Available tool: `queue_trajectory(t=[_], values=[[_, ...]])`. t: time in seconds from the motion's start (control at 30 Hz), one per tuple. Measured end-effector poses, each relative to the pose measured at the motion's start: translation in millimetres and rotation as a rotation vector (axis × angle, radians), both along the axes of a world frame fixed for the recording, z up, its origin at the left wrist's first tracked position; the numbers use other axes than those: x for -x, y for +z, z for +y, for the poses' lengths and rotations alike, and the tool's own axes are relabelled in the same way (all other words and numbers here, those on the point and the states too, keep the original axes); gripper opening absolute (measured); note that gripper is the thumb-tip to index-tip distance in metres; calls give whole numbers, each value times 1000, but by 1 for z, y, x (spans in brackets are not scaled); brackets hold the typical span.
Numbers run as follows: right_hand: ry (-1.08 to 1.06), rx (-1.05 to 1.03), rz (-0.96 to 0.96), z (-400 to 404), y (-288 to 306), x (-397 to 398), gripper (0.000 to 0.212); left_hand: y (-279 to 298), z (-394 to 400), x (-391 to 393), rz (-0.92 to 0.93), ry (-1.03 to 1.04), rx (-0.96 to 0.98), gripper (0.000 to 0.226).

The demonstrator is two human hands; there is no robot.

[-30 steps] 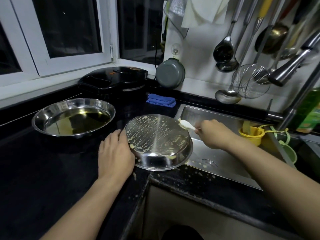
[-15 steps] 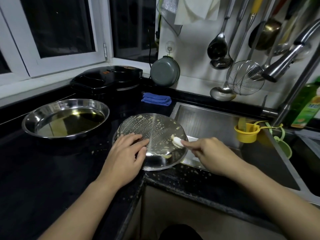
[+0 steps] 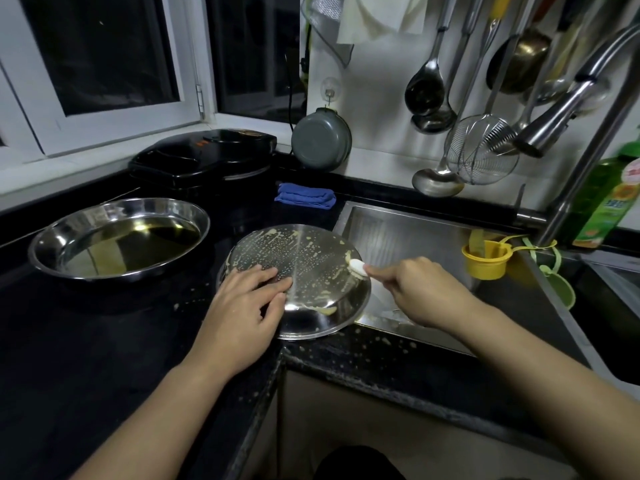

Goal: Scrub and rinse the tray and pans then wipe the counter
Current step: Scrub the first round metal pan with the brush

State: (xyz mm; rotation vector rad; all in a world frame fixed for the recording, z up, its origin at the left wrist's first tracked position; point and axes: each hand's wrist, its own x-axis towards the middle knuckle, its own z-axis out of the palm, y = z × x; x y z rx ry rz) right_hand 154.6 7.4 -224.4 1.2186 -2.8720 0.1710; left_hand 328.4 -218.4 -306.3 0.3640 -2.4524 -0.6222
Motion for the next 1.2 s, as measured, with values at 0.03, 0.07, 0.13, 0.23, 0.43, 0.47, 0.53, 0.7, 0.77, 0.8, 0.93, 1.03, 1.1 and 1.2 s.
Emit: queue_trajectory(t=[0.03, 0.07, 0.13, 0.23, 0.43, 0.47, 0.53, 0.7, 0.77, 0.8, 0.93, 1.03, 1.1, 1.2], values=[[26, -5, -5, 0, 1, -5, 47, 1, 0, 0, -9, 2, 1, 55], [66, -10, -18, 0, 1, -12, 46, 1, -1, 1, -21, 6, -1, 55], [139, -6, -48, -1, 1, -25, 44, 1, -1, 2, -39, 9, -20, 55], [87, -12, -2, -8, 2, -9, 44, 0, -2, 3, -36, -7, -58, 54], [-34, -10, -15, -42, 11, 46, 43, 1, -3, 1, -46, -20, -87, 46], [-30, -12, -17, -48, 13, 50, 45, 1, -3, 1, -47, -21, -92, 43], [-11, -22, 6, -53, 14, 50, 50, 2, -3, 0, -43, -19, -95, 41], [21, -69, 18, -37, 13, 24, 48, 1, -2, 0, -33, -7, -80, 48], [35, -103, 11, -27, 15, 15, 46, 1, -1, 1, -24, -4, -77, 47], [39, -125, 4, -25, 17, 11, 44, 2, 0, 1, -21, 0, -78, 45], [5, -145, 53, -41, 27, 22, 40, 3, 1, 1, -26, 11, -73, 38], [-38, -122, 62, -54, 31, 37, 47, 3, 0, -1, -27, 10, -66, 41], [14, -145, 20, -59, 29, 29, 40, 3, 0, -1, -30, 9, -64, 38], [89, -125, -23, -61, 24, 18, 39, 5, 0, 0, -28, 17, -59, 32]])
